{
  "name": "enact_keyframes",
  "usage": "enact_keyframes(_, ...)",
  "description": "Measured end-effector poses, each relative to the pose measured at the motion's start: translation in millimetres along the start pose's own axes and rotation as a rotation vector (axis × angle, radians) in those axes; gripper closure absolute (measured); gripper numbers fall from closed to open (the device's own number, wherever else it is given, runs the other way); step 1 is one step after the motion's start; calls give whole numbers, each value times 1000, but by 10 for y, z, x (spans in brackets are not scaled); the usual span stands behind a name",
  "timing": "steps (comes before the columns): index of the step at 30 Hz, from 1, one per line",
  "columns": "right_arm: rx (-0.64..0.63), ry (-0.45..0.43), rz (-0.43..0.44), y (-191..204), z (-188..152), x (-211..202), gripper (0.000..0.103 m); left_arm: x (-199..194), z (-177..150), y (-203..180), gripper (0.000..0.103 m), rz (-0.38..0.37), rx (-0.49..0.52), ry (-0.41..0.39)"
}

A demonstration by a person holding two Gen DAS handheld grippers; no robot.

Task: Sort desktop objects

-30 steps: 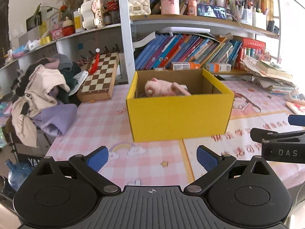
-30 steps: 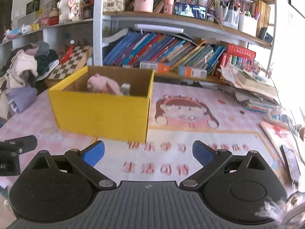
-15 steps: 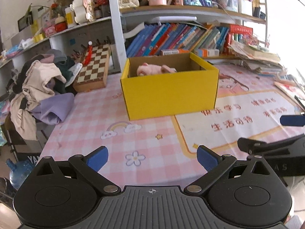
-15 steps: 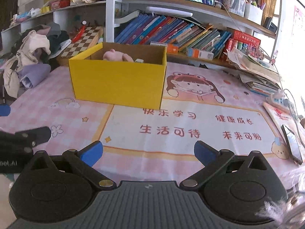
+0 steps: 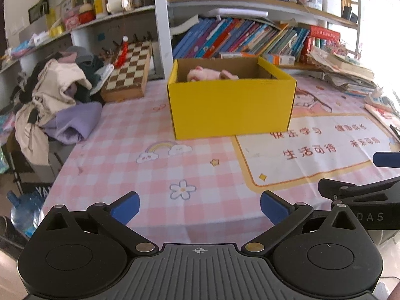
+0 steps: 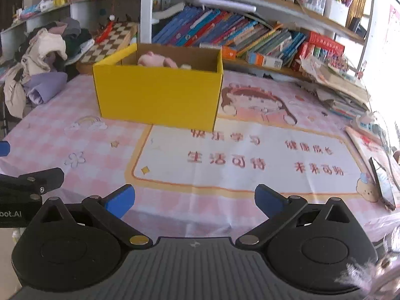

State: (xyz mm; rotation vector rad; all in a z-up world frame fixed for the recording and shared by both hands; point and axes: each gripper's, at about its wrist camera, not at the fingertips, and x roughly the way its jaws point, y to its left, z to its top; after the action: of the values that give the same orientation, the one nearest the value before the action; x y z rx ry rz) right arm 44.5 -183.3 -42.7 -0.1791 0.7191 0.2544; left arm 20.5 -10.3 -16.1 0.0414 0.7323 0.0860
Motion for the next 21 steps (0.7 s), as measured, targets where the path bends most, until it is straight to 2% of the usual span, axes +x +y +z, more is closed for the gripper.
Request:
enact_keyframes(10, 7, 22, 10, -24, -12, 33, 0, 42, -43, -47, 0, -13, 19, 44)
enact_keyframes(21, 8, 40, 18, -54, -21, 58, 0, 28, -44, -84, 0, -14, 37, 48)
